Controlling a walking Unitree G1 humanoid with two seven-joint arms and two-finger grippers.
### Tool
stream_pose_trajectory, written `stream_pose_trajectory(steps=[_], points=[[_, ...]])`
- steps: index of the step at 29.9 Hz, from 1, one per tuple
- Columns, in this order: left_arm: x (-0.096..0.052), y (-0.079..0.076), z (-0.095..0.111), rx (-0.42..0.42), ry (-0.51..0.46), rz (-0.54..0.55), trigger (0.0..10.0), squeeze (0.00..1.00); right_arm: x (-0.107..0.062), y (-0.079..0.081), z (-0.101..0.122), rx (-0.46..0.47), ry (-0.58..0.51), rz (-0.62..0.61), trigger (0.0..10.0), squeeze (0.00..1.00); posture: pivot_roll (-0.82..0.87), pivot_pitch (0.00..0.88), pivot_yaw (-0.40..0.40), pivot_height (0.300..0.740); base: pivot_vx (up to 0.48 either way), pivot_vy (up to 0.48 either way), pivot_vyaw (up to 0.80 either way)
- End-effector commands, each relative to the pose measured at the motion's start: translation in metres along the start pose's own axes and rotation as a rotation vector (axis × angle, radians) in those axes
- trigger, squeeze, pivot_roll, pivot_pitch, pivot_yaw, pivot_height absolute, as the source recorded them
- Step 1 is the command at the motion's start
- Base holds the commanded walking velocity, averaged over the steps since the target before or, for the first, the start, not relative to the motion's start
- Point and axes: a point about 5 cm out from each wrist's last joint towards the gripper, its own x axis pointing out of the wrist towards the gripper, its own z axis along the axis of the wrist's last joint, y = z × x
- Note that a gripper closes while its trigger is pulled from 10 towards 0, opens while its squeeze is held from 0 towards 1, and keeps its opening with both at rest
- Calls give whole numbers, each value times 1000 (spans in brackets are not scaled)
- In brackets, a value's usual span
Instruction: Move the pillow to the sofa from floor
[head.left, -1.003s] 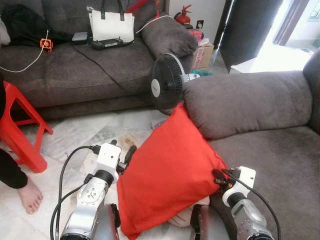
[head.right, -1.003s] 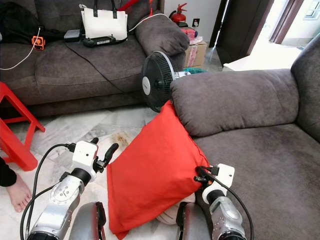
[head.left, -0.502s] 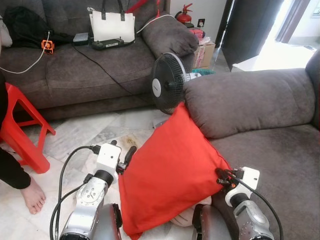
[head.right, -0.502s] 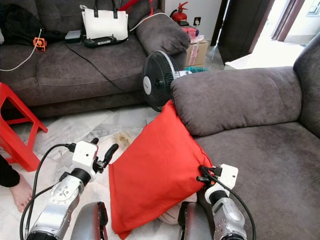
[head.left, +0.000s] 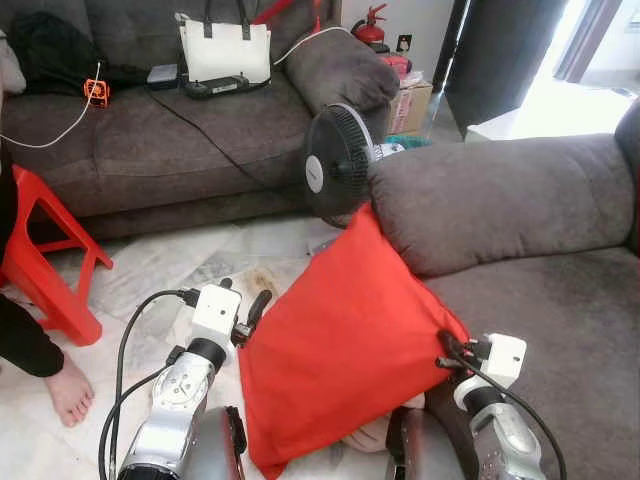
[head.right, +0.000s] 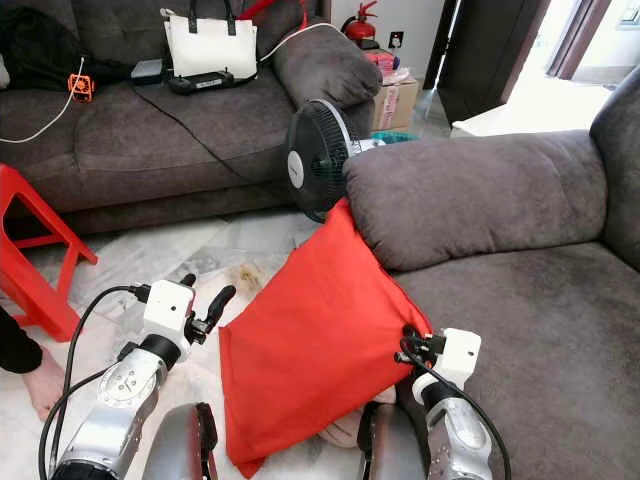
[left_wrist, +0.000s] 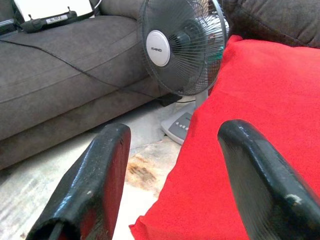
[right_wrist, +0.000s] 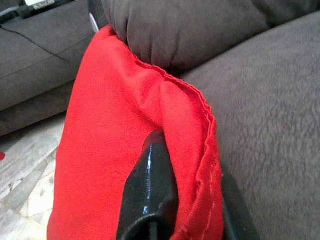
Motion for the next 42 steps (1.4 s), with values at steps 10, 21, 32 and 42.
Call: stream_pose_trajectory(steps=[10, 21, 32, 42], points=[[-1, 4, 0, 1, -3, 11, 10000, 0, 6, 3, 19, -12, -96, -7, 10000, 0, 108, 0, -43, 593, 0, 0, 0], [-1, 5, 1, 4, -6, 11, 10000, 0, 7, 6, 19, -8, -97, 5, 10000, 0, 110, 0, -40, 668, 0, 0, 0], [-1, 4, -1, 25, 5, 7, 10000, 0, 9, 8, 20, -7, -95, 6, 10000, 0, 114, 0, -38, 728, -112, 0, 0], [0, 5, -1, 37, 5, 8, 10000, 0, 10, 6, 22, -7, -94, 0, 10000, 0, 115, 0, -36, 740, -135, 0, 0]])
